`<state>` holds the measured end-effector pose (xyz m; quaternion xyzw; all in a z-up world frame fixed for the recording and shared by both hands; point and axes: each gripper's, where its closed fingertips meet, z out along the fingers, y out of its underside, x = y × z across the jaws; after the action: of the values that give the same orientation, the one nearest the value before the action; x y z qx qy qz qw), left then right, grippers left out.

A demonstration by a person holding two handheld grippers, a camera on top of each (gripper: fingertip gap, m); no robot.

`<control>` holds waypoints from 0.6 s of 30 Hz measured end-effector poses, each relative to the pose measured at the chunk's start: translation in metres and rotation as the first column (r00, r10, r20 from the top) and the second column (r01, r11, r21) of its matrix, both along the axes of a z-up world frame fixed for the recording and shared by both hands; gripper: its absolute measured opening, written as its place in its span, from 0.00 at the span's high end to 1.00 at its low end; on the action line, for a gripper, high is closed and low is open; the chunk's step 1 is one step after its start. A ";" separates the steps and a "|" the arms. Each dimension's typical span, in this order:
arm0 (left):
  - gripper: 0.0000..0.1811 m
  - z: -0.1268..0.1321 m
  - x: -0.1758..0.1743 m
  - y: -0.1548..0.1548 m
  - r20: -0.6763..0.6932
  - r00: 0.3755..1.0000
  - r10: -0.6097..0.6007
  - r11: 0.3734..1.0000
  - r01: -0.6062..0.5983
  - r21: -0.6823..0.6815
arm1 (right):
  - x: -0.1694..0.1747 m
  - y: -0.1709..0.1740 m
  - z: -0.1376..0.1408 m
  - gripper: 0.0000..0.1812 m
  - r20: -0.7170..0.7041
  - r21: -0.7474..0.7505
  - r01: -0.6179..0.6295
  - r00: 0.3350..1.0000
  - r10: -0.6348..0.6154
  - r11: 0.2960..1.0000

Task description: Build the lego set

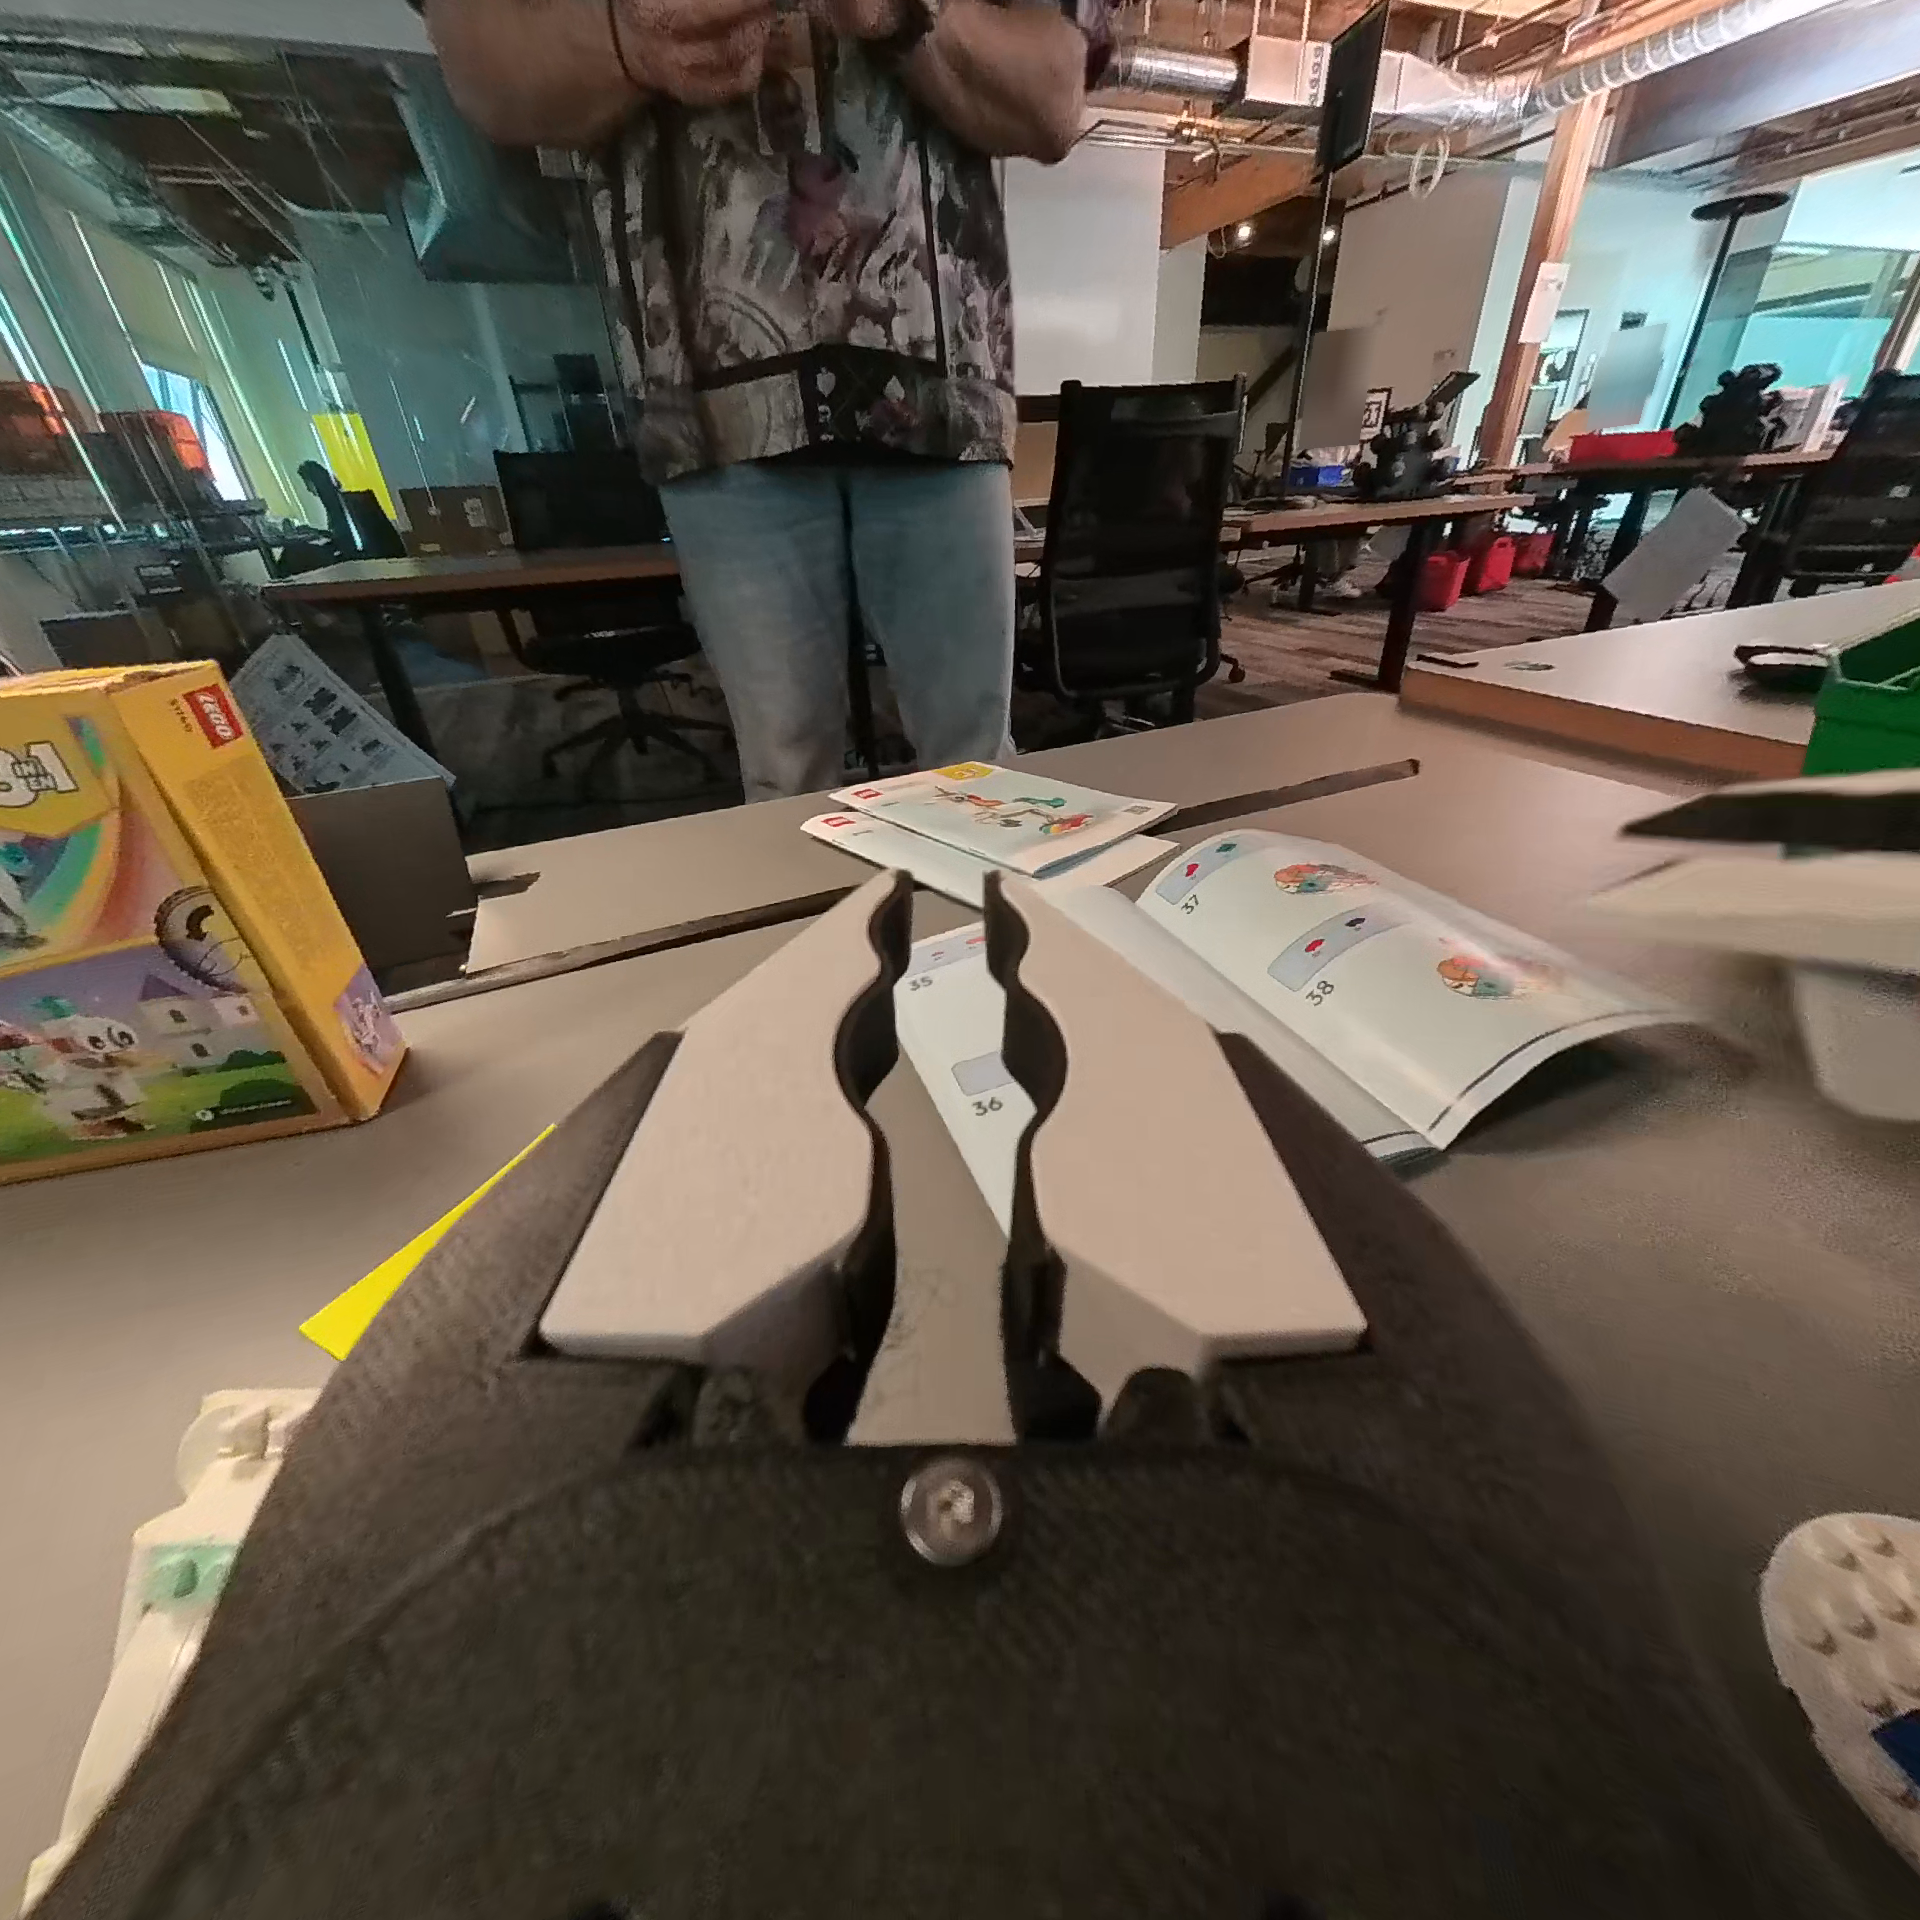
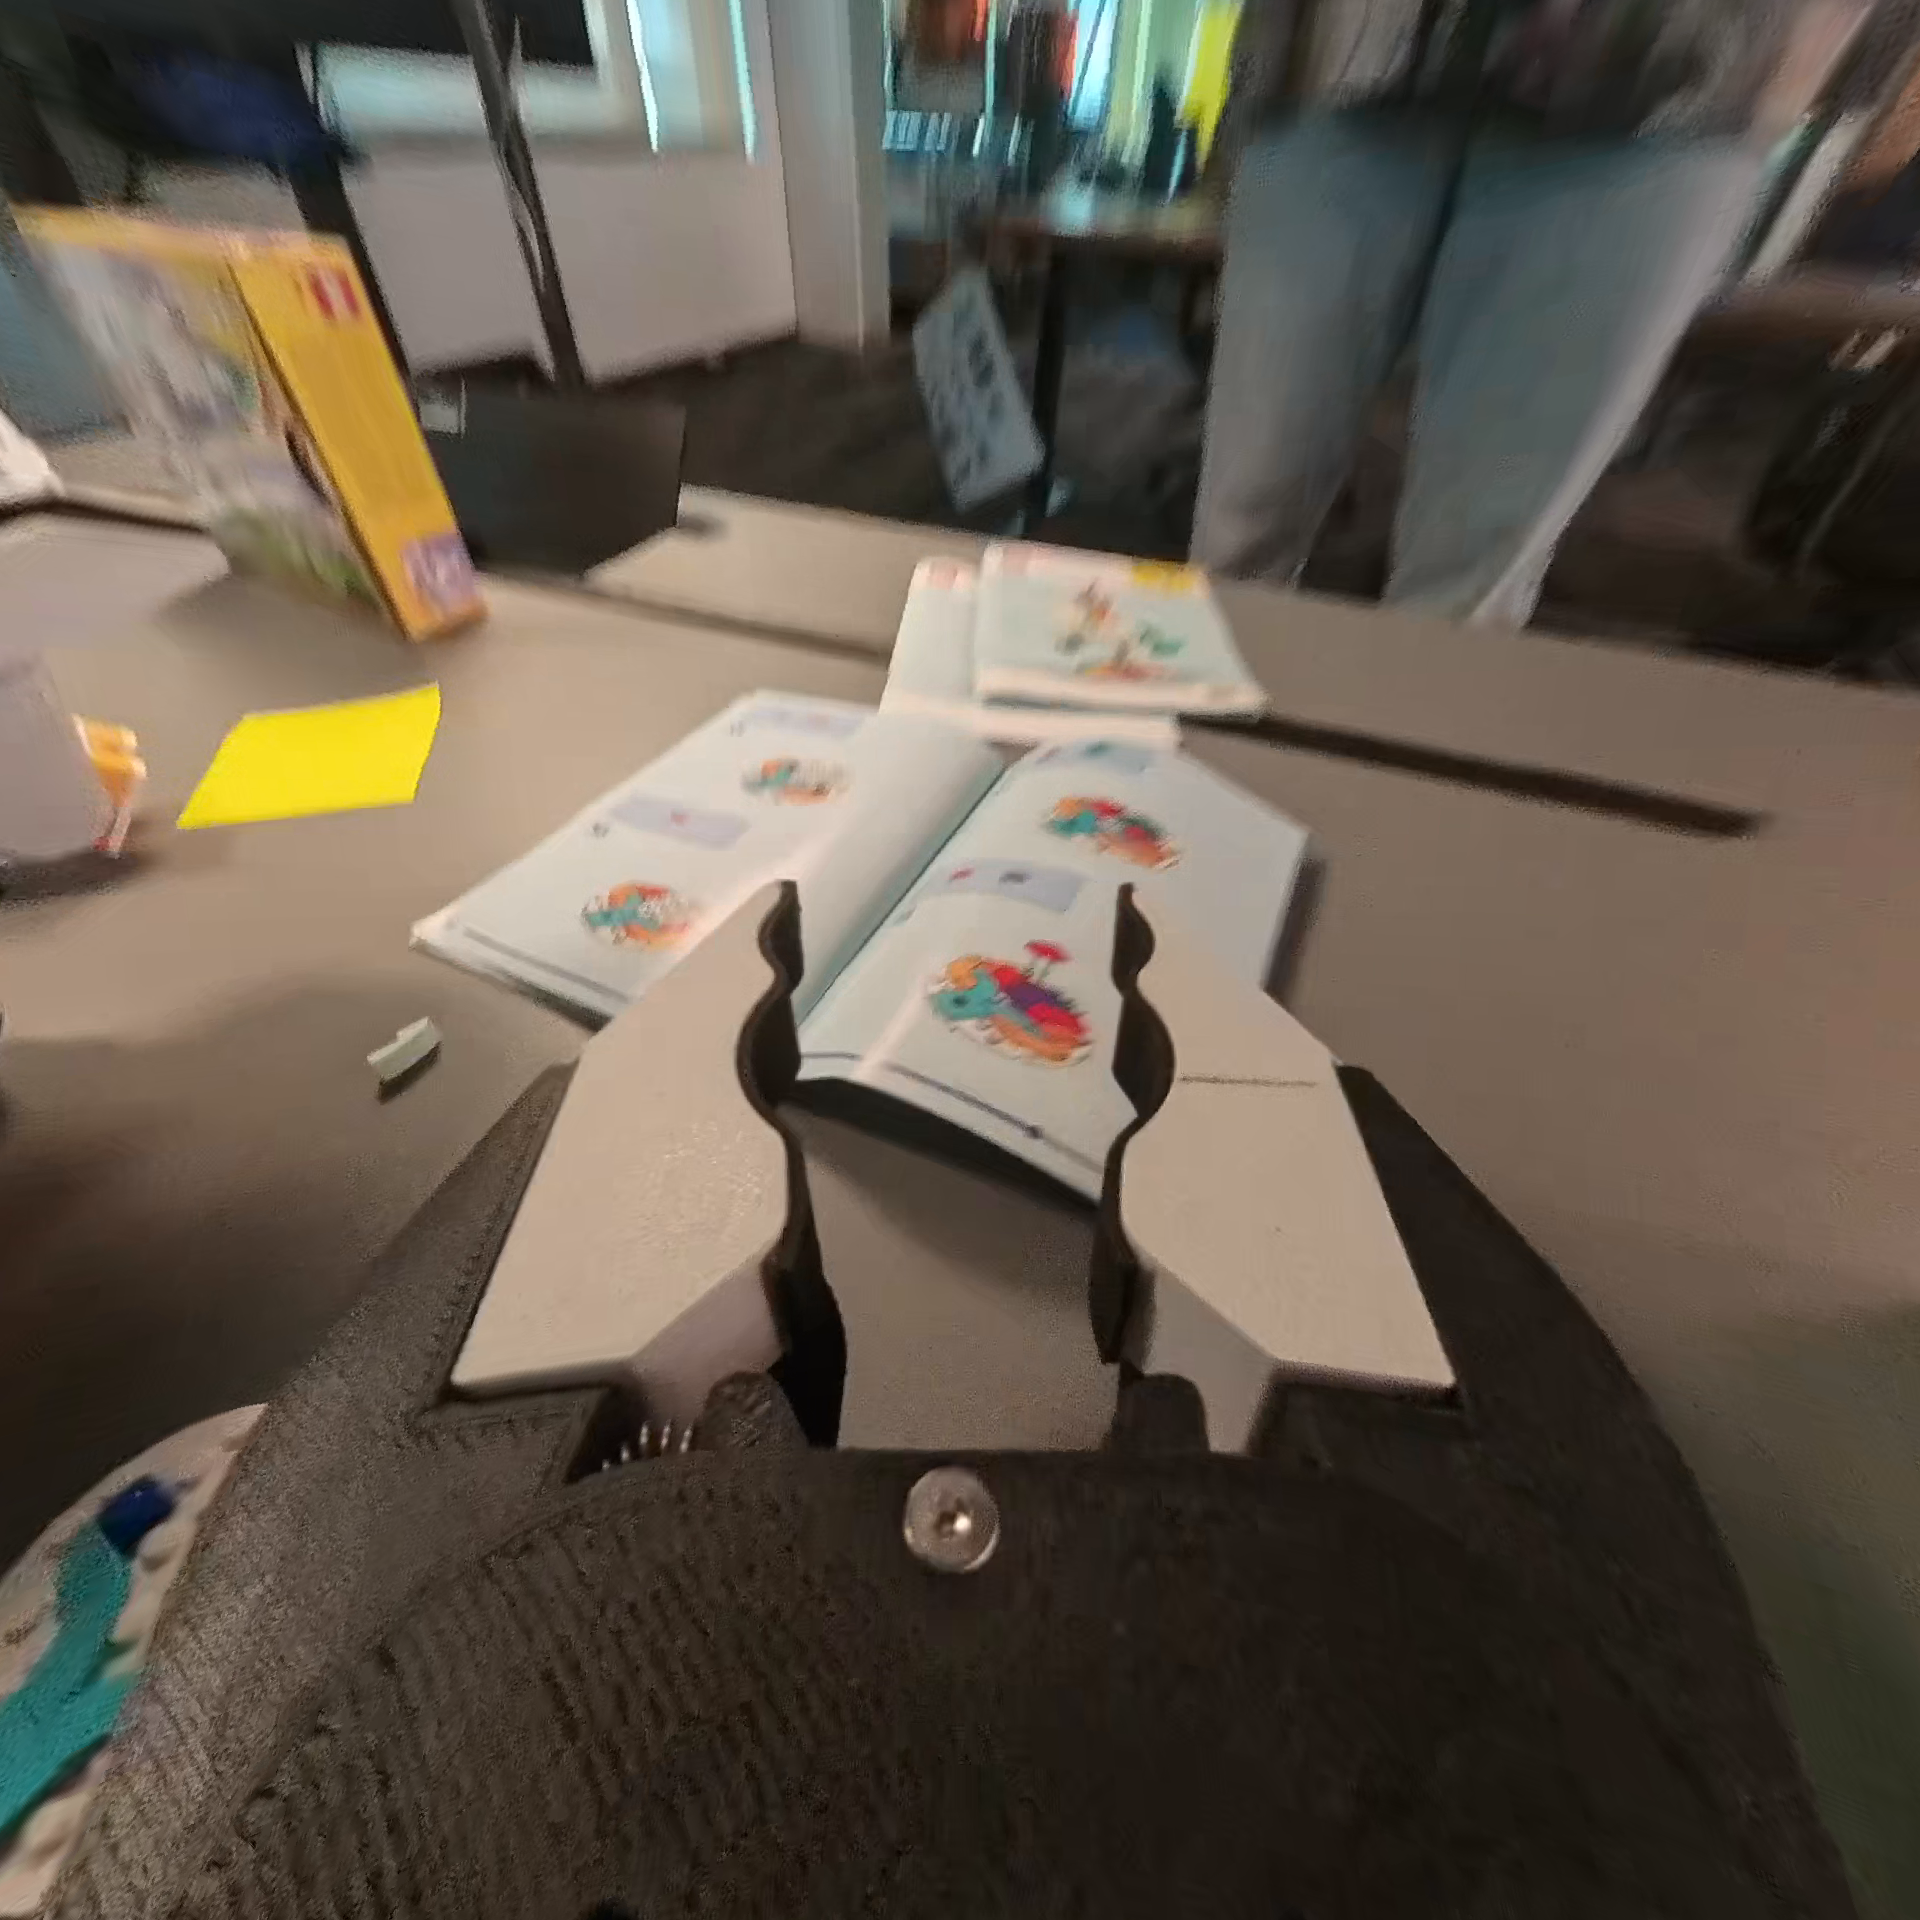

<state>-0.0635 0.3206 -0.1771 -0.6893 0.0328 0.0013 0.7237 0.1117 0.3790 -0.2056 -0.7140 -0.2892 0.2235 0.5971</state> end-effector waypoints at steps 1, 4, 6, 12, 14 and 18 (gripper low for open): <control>0.93 0.000 0.000 -0.001 0.001 1.000 -0.001 1.000 0.001 0.004 | 0.012 -0.002 0.011 0.70 -0.035 0.064 0.018 0.999 -0.016 0.998; 0.93 -0.001 0.001 -0.003 -0.005 1.000 -0.005 1.000 0.005 0.003 | 0.054 -0.005 0.039 0.81 -0.097 0.245 0.111 0.991 -0.090 0.963; 0.93 -0.002 0.000 -0.005 -0.016 1.000 -0.007 1.000 0.007 -0.001 | 0.077 -0.008 0.049 0.88 -0.121 0.330 0.173 0.983 -0.140 0.928; 0.94 0.001 -0.006 -0.010 -0.009 1.000 0.002 1.000 -0.002 0.014 | 0.091 -0.014 0.050 1.00 -0.010 0.521 0.245 0.959 -0.282 0.817; 0.94 -0.001 -0.006 -0.010 0.001 1.000 0.000 1.000 0.000 0.007 | 0.082 -0.013 0.043 1.00 0.074 0.529 0.206 0.955 -0.287 0.823; 0.97 -0.001 -0.005 -0.010 -0.002 1.000 -0.005 1.000 0.005 0.008 | 0.071 -0.015 0.037 1.00 0.135 0.531 0.153 0.956 -0.261 0.834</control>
<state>-0.0681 0.3107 -0.1785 -0.6865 0.0354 0.0005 0.7263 0.1827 0.3640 -0.1687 -0.5745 -0.3180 -0.0018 0.7542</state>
